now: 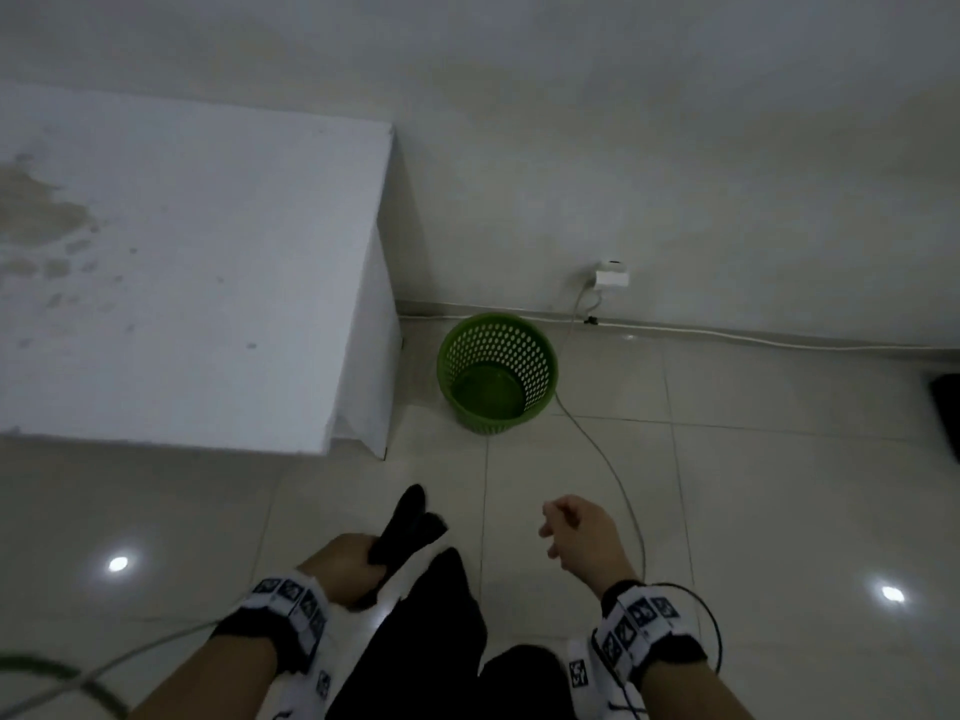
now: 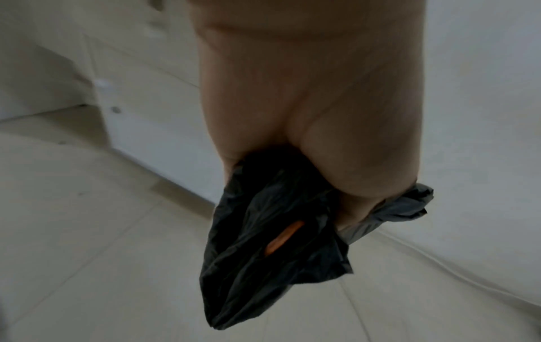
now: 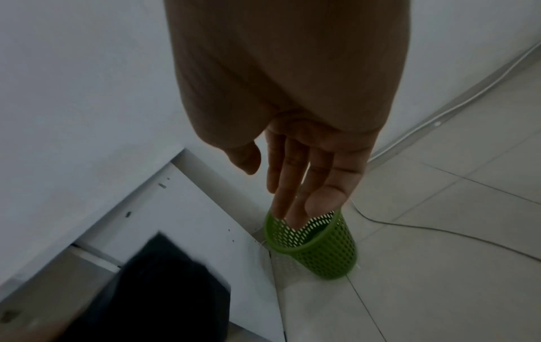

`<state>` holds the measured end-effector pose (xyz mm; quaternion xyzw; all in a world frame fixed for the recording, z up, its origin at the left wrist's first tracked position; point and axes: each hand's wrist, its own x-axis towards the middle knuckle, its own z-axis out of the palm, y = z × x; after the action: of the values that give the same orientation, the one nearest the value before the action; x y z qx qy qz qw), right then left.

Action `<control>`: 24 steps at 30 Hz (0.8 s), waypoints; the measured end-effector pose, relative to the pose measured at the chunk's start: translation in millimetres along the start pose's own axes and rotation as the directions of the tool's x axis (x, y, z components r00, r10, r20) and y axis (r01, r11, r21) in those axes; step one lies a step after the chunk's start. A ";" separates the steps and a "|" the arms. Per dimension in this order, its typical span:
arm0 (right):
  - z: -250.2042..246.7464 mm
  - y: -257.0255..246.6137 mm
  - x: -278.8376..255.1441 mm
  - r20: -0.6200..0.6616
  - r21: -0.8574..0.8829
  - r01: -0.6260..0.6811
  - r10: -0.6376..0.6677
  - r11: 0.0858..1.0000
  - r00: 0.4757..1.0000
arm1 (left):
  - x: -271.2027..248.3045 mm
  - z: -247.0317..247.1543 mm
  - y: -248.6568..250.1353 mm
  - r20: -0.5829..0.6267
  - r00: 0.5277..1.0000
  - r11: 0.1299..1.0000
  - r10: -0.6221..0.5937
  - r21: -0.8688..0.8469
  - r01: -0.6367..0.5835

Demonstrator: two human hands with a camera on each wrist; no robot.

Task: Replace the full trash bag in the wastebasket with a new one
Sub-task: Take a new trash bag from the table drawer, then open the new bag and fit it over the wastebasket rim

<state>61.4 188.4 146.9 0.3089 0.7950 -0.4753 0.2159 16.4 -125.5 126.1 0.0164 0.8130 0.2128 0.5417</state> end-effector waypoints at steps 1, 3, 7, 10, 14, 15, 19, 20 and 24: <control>-2.2 7.1 10.7 0.013 -0.011 -0.025 0.025 1.000 1.000 | 15.7 -10.4 25.9 -0.005 0.999 0.999 0.050 -0.002 -0.050; -9.8 19.1 30.4 0.047 -0.027 -0.052 0.053 0.998 0.997 | 43.4 -29.2 76.8 -0.052 0.990 0.991 0.129 -0.019 -0.131; -24.7 24.3 77.1 0.081 0.011 -0.068 0.067 0.998 0.994 | 93.7 -58.2 157.4 -0.217 0.954 0.952 0.206 -0.180 -0.247; -30.1 14.3 129.0 0.061 0.104 0.016 -0.022 0.995 0.998 | 135.9 -69.6 195.9 -0.316 0.917 0.924 0.242 -0.214 -0.318; -21.5 -1.2 220.9 0.005 0.301 0.197 -0.208 0.933 0.978 | 209.8 -70.5 211.9 -0.433 0.871 0.908 0.234 -0.223 -0.355; -16.1 -4.0 242.7 0.009 0.357 0.211 -0.229 0.910 0.973 | 228.8 -67.4 211.9 -0.451 0.860 0.900 0.240 -0.229 -0.371; 12.1 -12.9 313.1 0.068 0.438 0.242 -0.300 0.866 0.952 | 293.6 -52.4 203.9 -0.468 0.816 0.870 0.339 -0.175 -0.461; 18.7 -11.7 327.3 0.069 0.445 0.252 -0.313 0.859 0.947 | 307.1 -50.6 199.3 -0.477 0.801 0.864 0.363 -0.151 -0.481; 37.3 -1.4 373.8 -0.003 0.463 0.311 -0.349 0.830 0.937 | 343.7 -49.8 171.6 -0.522 0.732 0.806 0.439 -0.132 -0.577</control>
<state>-205.4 261.6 -107.3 0.1891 0.6929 -0.6907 0.0843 -204.5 102.5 -95.8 0.1107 0.8424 0.4664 0.2460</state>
